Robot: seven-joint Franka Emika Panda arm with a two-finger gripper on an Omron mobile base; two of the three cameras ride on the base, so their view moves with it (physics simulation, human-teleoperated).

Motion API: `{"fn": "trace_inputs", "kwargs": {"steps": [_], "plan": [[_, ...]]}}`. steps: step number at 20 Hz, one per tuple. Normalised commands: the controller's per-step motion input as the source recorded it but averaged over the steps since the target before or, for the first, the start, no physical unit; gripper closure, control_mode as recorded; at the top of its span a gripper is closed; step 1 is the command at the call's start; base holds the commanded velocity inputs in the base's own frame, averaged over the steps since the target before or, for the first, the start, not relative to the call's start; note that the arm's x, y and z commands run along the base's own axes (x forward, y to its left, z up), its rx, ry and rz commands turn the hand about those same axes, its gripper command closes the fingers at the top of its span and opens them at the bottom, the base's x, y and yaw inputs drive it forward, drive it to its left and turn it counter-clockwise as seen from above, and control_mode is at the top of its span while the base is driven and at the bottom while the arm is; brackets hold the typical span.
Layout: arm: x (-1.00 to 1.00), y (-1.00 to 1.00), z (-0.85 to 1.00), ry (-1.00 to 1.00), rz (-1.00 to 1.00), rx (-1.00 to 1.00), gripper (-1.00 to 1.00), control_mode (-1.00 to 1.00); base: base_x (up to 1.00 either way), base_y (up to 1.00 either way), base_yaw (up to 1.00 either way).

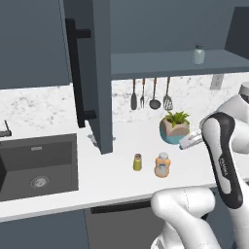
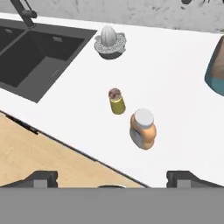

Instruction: Put the shaker and condiment bottle from the counter next to their counterparts in the cabinet.

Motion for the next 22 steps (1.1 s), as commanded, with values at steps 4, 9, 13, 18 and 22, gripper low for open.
{"fn": "trace_inputs", "kwargs": {"steps": [4,9,13,18,22], "plan": [[-0.53,-0.01,-0.64,-0.33,0.00,0.04,-1.00,-1.00,0.00,0.00,0.00],[0.00,-0.05,-0.36,-0.02,0.00,0.08,-1.00,-1.00,0.00,0.00,0.00],[-0.01,-0.02,-0.50,-0.09,0.01,0.02,-1.00,-1.00,0.00,0.00,0.00],[0.01,0.00,-0.50,-0.19,0.01,0.00,-1.00,-1.00,0.00,0.00,0.00],[0.05,0.00,-0.15,-0.11,0.00,0.03,-1.00,-1.00,0.00,0.00,0.00]]}}
